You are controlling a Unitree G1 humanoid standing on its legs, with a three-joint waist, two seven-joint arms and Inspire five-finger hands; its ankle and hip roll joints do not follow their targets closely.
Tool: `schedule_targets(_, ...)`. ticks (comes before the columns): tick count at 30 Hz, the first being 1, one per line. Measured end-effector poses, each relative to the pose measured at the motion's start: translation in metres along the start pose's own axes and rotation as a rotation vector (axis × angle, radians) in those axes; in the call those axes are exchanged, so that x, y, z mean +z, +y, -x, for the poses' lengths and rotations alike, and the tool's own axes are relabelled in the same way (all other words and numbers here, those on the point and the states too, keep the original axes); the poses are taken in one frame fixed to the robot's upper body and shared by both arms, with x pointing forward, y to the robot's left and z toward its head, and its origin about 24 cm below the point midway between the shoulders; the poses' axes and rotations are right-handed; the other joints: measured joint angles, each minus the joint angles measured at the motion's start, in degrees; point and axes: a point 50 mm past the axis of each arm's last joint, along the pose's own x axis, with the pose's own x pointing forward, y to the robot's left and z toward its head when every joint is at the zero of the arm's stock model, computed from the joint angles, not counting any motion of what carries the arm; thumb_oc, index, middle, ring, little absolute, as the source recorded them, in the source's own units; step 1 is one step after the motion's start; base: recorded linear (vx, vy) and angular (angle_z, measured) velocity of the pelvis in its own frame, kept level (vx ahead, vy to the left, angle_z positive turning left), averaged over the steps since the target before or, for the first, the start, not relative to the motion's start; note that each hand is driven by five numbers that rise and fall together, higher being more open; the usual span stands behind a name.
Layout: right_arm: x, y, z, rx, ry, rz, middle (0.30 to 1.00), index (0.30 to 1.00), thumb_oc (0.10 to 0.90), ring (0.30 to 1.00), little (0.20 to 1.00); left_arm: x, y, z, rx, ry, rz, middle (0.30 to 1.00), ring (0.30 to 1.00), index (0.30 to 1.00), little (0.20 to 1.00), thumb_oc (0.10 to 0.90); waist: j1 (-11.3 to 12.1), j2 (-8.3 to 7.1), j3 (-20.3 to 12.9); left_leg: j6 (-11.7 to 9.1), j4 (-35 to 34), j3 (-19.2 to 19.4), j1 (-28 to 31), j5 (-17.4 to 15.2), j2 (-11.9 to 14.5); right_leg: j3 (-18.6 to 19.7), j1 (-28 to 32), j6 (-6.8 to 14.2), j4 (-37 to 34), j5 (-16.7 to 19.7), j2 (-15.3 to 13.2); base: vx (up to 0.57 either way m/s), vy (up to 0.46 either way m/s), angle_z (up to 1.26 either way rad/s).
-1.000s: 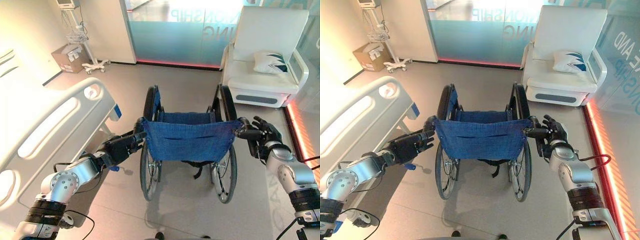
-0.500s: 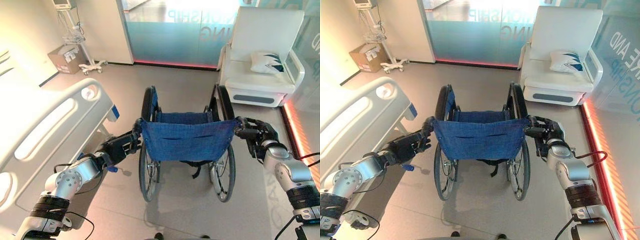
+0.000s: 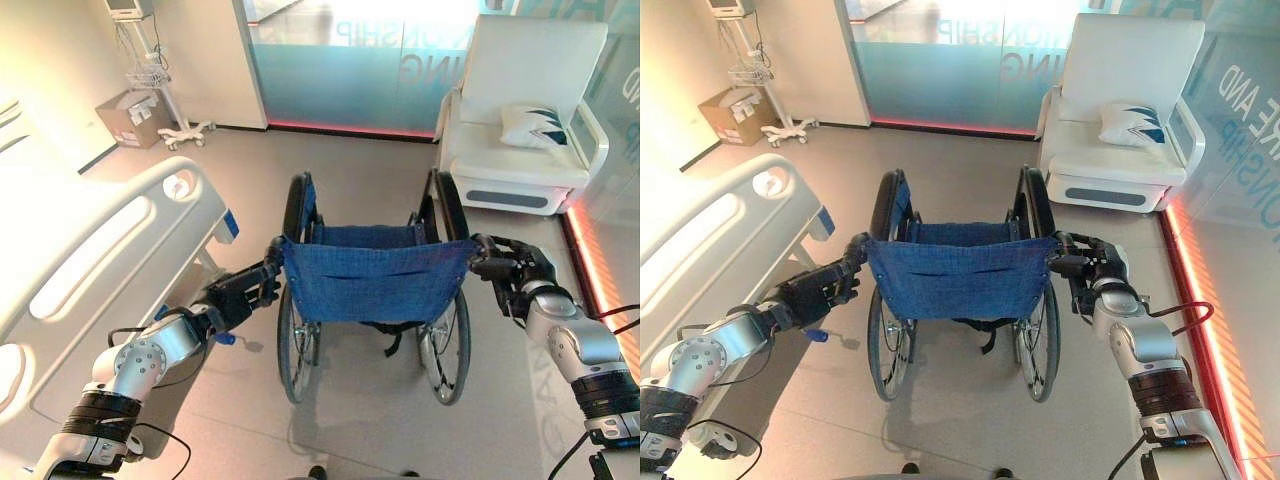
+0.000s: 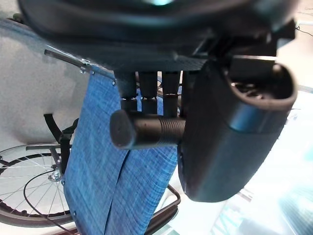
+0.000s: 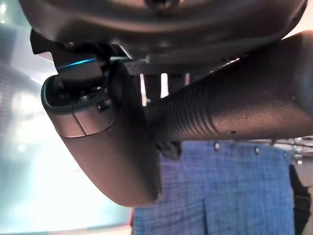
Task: Push the wheelchair next to the bed
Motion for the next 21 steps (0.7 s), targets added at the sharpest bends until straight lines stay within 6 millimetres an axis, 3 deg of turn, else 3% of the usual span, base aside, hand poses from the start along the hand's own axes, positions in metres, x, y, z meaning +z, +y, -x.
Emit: schedule_targets(21, 0.0015, 0.0001, -0.0008, 0.014, 0.007, 0.042, 0.300, 0.300, 0.400, 0.300, 0.300, 0.0038, -0.0028, 0.0013, 0.005, -0.022, -0.079, 0.300, 0.300, 0.300, 0.300, 0.400, 0.33, -1.12, 1.31, -0.15, 0.99, 0.44, 0.67, -0.05, 0.39, 0.07, 0.82, -0.22, 0.00, -0.22, 0.54, 0.01, -0.079, 0.00)
